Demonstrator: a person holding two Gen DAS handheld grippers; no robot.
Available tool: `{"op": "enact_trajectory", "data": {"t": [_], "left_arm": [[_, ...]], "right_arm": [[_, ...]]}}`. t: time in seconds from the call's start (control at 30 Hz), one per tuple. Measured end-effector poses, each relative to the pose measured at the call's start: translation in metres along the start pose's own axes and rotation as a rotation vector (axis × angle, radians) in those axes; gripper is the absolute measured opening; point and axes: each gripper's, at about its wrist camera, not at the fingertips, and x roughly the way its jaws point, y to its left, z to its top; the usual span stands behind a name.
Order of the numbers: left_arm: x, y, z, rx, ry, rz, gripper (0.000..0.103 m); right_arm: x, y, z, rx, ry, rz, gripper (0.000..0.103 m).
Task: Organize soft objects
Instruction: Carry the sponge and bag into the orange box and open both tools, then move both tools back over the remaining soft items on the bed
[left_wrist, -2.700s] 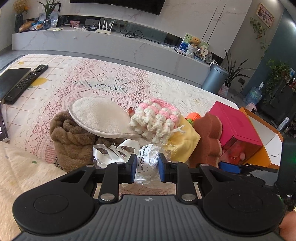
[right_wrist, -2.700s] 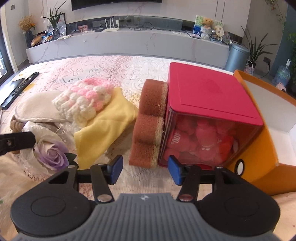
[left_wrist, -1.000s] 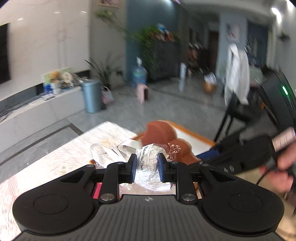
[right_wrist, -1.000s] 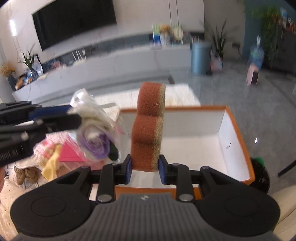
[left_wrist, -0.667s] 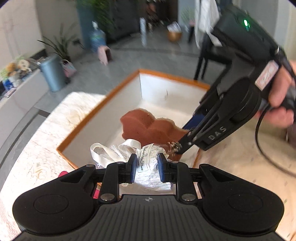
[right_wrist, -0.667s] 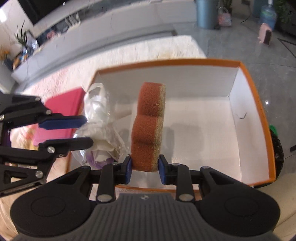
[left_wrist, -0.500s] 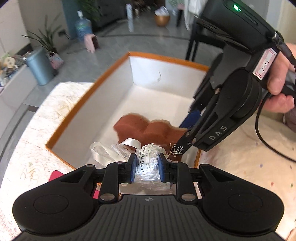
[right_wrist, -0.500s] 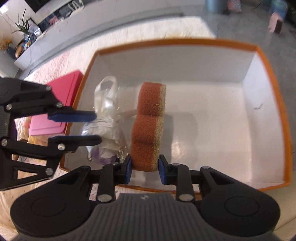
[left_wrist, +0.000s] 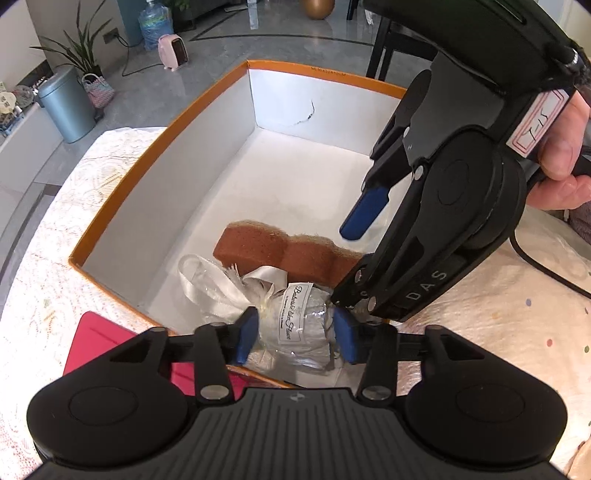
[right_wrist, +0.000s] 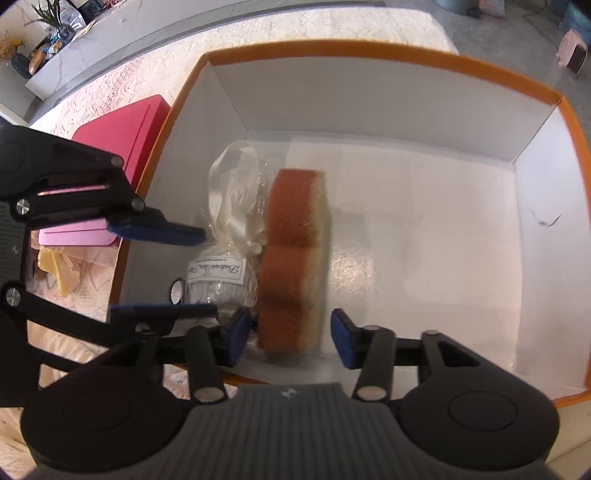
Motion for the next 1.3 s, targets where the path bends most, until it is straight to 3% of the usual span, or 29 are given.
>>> {"op": "enact_trajectory", "data": {"t": [0.07, 0.33, 0.47, 0.57, 0.83, 0.97, 1.07, 1.2, 1.3], "left_arm": [[-0.007, -0.002, -0.001, -0.01, -0.023, 0.007, 0.06], [-0.048, -0.012, -0.015, -0.048, -0.108, 0.042, 0.065], [-0.078, -0.021, -0.032, -0.091, -0.206, 0.091, 0.065], [-0.104, -0.03, -0.054, -0.178, -0.312, 0.132, 0.065], [-0.154, -0.068, -0.144, -0.539, -0.517, 0.354, 0.065], [-0.167, -0.082, -0.193, -0.72, -0.519, 0.497, 0.065], [-0.175, -0.085, -0.225, -0.841, -0.517, 0.564, 0.065], [-0.179, -0.081, -0.253, -0.932, -0.446, 0.617, 0.065], [-0.185, -0.079, -0.276, -0.971, -0.442, 0.648, 0.065]], "right_arm": [[-0.006, 0.004, -0.001, -0.009, -0.016, -0.021, 0.06], [-0.037, 0.015, -0.003, -0.011, -0.072, -0.063, 0.061], [-0.063, 0.028, -0.013, -0.007, -0.135, -0.065, 0.062], [-0.082, 0.044, -0.026, -0.005, -0.204, -0.053, 0.066], [-0.098, 0.125, -0.071, -0.072, -0.46, -0.05, 0.072], [-0.084, 0.162, -0.09, -0.028, -0.559, 0.003, 0.079], [-0.068, 0.19, -0.105, 0.0, -0.611, 0.037, 0.079], [-0.04, 0.222, -0.114, 0.011, -0.615, 0.049, 0.079], [-0.02, 0.243, -0.113, -0.006, -0.592, 0.032, 0.079]]}}
